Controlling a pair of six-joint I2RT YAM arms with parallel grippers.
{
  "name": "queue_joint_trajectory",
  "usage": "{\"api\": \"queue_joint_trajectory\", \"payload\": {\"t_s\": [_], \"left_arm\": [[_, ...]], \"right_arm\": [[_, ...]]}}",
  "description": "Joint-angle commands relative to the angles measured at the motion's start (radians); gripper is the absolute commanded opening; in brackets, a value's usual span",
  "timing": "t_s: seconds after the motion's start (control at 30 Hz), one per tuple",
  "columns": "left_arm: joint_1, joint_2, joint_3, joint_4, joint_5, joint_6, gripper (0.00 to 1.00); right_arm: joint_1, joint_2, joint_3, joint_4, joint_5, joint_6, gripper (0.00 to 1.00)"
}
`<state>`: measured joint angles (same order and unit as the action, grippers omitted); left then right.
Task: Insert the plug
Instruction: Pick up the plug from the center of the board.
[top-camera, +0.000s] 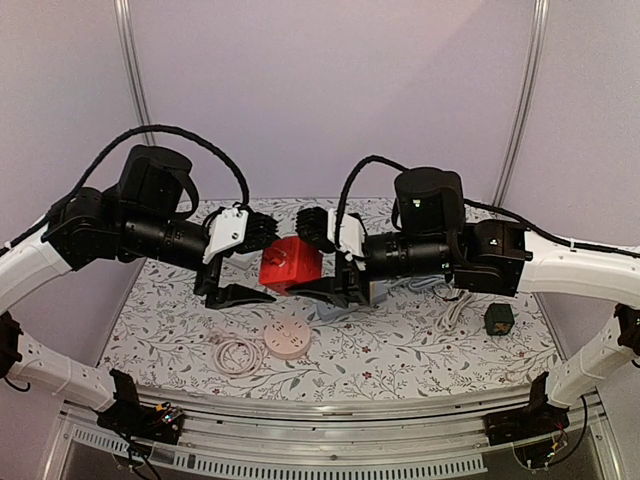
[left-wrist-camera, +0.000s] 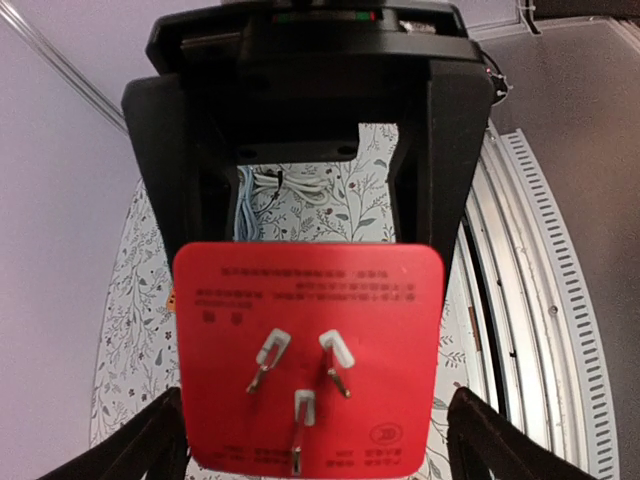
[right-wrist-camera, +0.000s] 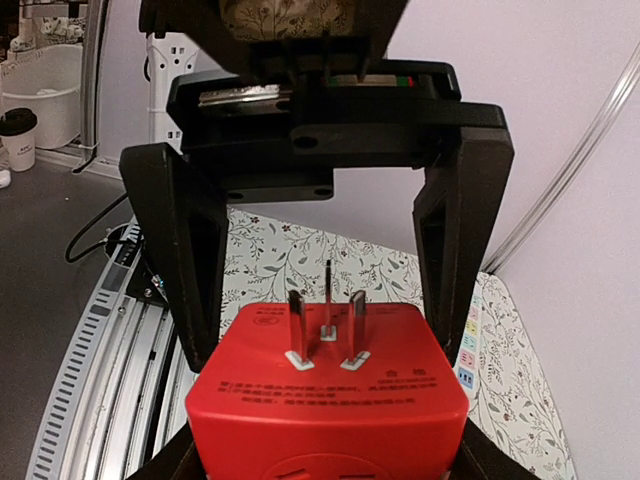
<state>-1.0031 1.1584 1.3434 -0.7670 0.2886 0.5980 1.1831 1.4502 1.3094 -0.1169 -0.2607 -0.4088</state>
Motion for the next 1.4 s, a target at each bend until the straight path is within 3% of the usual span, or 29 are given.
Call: {"api": "queue_joint_trajectory", "payload": {"t_s": [0.0,0.23,0.37,0.43,0.47,0.5,0.57,0.7,0.83,0.9,1.1,1.37], "left_arm": [[-0.04,0.016,0.001,0.048,-0.053,0.002,0.8],[-0.052,0.02,0.013,0.051,-0.057,0.014,0.42],[-0.071,0.011,0.008,0.046,-0.067,0.081,0.0],[-0.084,0.002,-0.002,0.047,-0.091,0.153,0.0],[-0.09,-0.008,-0.015,0.047,-0.104,0.222,0.0],[-0.096,-0.023,-0.037,0.052,-0.125,0.303,0.0],[-0.103,-0.076,-0.119,0.119,-0.185,0.537,0.0],[-0.077,-0.211,-0.419,0.585,-0.285,1.131,0.0],[0.012,-0.242,-0.579,0.882,-0.119,1.593,0.0],[0.045,-0.222,-0.604,0.973,-0.063,1.735,0.0],[0.104,-0.167,-0.613,1.144,0.028,1.904,0.0],[0.115,-0.18,-0.641,1.163,0.095,1.941,0.0]], "right_arm": [[0.011,-0.016,-0.006,0.094,0.016,-0.002,0.0],[0.013,-0.006,-0.004,0.095,0.025,0.009,0.0],[0.013,0.002,-0.003,0.093,0.013,0.019,0.0],[0.013,0.005,0.001,0.08,0.019,0.03,0.26],[0.012,0.005,0.004,0.069,0.03,0.039,0.58],[0.011,0.003,0.005,0.06,0.046,0.06,0.79],[0.0,-0.009,0.01,0.035,0.092,0.107,0.98],[-0.119,-0.038,0.059,-0.078,-0.064,0.266,0.99],[-0.204,-0.022,0.086,-0.086,-0.224,0.532,0.99],[-0.209,0.015,0.121,-0.105,-0.265,0.601,0.99],[-0.22,0.137,0.188,-0.102,-0.391,0.792,0.99],[-0.221,0.155,0.19,-0.07,-0.486,0.79,0.99]]}}
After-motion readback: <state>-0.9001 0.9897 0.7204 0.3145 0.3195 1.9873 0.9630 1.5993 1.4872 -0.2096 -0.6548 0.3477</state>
